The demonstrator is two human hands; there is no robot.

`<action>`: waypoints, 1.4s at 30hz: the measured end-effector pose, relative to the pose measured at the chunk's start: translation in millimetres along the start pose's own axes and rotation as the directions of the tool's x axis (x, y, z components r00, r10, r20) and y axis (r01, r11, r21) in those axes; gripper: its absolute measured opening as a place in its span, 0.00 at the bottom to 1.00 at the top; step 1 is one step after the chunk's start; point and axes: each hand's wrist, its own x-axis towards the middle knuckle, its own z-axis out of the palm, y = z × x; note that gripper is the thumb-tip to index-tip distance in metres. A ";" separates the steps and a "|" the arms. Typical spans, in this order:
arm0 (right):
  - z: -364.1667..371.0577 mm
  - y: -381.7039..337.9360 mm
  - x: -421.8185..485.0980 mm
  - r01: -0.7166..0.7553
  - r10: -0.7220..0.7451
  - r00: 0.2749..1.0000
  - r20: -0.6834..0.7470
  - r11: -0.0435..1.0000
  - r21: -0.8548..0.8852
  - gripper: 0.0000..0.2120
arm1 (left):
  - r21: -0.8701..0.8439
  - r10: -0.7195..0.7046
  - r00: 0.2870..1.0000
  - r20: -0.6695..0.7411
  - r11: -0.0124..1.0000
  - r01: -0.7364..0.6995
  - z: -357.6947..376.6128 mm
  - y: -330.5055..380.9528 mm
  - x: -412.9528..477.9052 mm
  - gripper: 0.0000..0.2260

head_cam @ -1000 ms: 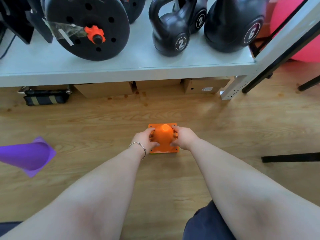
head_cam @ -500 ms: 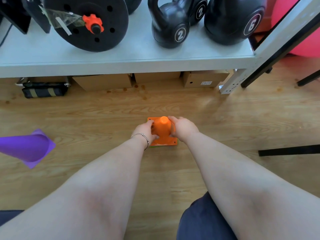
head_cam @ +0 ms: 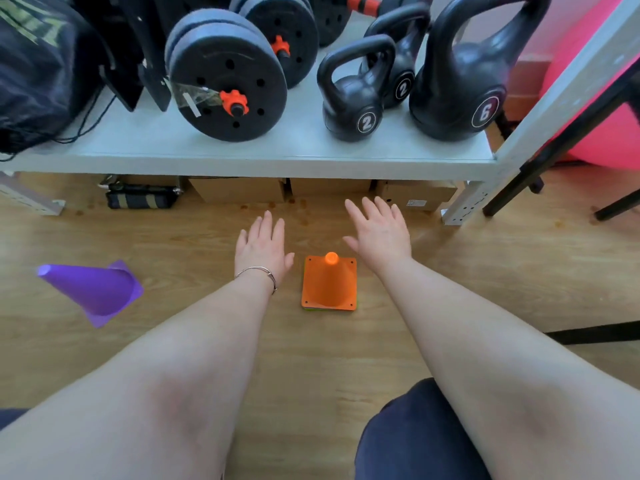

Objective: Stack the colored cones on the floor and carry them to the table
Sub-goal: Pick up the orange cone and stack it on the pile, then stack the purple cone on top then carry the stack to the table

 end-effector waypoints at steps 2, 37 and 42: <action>-16.4 -15.1 7.5 0.035 -0.036 0.999 -0.015 0.999 -0.009 0.36 | 0.019 -0.035 0.999 -0.038 0.999 0.036 -20.5 -11.1 0.0 0.32; -71.8 -309.8 68.2 0.419 -0.420 0.908 -0.013 0.906 0.062 0.37 | 0.148 -0.388 0.921 -0.030 0.910 0.388 -127.6 -383.8 -76.0 0.36; -36.0 -334.7 79.1 0.448 -0.450 0.892 0.055 0.893 0.042 0.36 | 0.089 -0.429 0.903 0.022 0.900 0.426 -67.1 -419.0 -84.3 0.37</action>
